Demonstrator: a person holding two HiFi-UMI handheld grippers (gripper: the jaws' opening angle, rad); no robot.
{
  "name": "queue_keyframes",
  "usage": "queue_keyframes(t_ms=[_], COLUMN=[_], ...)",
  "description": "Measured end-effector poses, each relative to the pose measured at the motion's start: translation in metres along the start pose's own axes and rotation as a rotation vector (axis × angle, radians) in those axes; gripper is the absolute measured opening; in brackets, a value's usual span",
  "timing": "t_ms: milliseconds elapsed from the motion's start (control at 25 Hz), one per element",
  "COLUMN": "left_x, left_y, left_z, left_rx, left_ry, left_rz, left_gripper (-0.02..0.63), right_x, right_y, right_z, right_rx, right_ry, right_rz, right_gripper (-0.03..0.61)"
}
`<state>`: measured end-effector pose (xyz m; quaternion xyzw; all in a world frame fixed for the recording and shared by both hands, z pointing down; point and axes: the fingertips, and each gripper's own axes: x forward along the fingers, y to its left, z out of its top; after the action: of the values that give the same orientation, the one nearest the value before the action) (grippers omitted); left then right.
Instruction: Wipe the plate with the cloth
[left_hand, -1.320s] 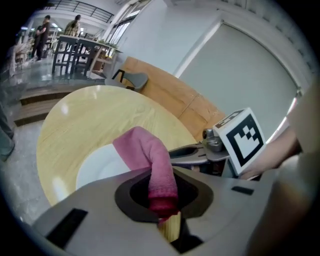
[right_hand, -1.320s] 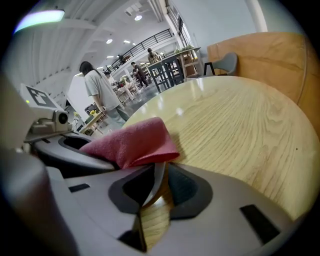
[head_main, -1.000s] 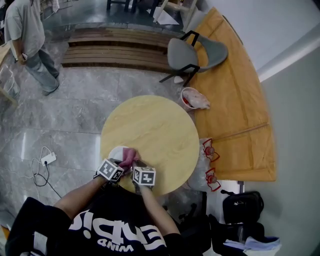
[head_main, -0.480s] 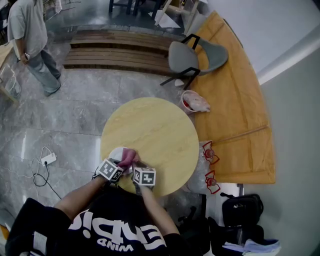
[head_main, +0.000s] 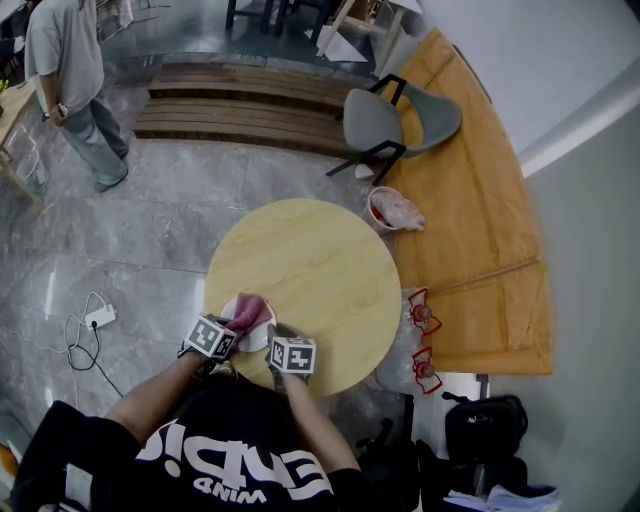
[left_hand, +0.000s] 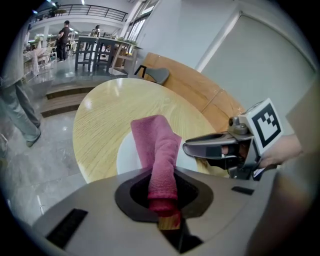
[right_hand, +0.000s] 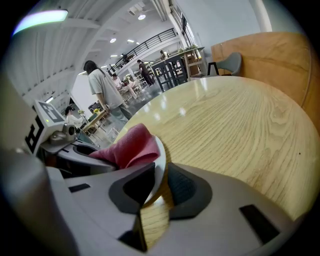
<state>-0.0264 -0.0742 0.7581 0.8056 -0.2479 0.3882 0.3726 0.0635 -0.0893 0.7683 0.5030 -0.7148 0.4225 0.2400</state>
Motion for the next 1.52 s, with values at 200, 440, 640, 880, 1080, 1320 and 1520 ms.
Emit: queue_keyframes(t_ms=[200, 440, 640, 880, 1080, 1320, 1520], left_x=[-0.006, -0.013, -0.019, -0.033, -0.052, -0.058, -0.042], left_y=[0.004, 0.014, 0.016, 0.029, 0.029, -0.003, -0.053], left_z=[0.002, 0.0, 0.004, 0.007, 0.021, 0.033, 0.036], left_rx=[-0.012, -0.007, -0.012, -0.047, -0.084, 0.055, 0.172], left_ry=[-0.022, -0.011, -0.029, -0.076, -0.172, -0.172, -0.114], left_rz=[0.003, 0.036, 0.026, 0.051, 0.005, -0.046, -0.15], left_gripper=[0.051, 0.051, 0.051, 0.051, 0.052, 0.051, 0.052], right_x=[0.001, 0.001, 0.0, 0.0, -0.001, -0.001, 0.0], right_y=[0.002, 0.003, 0.003, 0.003, 0.002, 0.002, 0.0], right_z=[-0.001, 0.0, 0.001, 0.001, 0.001, 0.002, 0.001], right_rx=[0.007, 0.007, 0.009, 0.01, 0.023, 0.033, 0.042], right_ry=[-0.002, -0.002, -0.006, -0.01, -0.015, -0.017, -0.019], right_rz=[0.01, 0.006, 0.009, 0.01, 0.01, 0.006, 0.006], right_gripper=[0.095, 0.095, 0.097, 0.097, 0.095, 0.096, 0.095])
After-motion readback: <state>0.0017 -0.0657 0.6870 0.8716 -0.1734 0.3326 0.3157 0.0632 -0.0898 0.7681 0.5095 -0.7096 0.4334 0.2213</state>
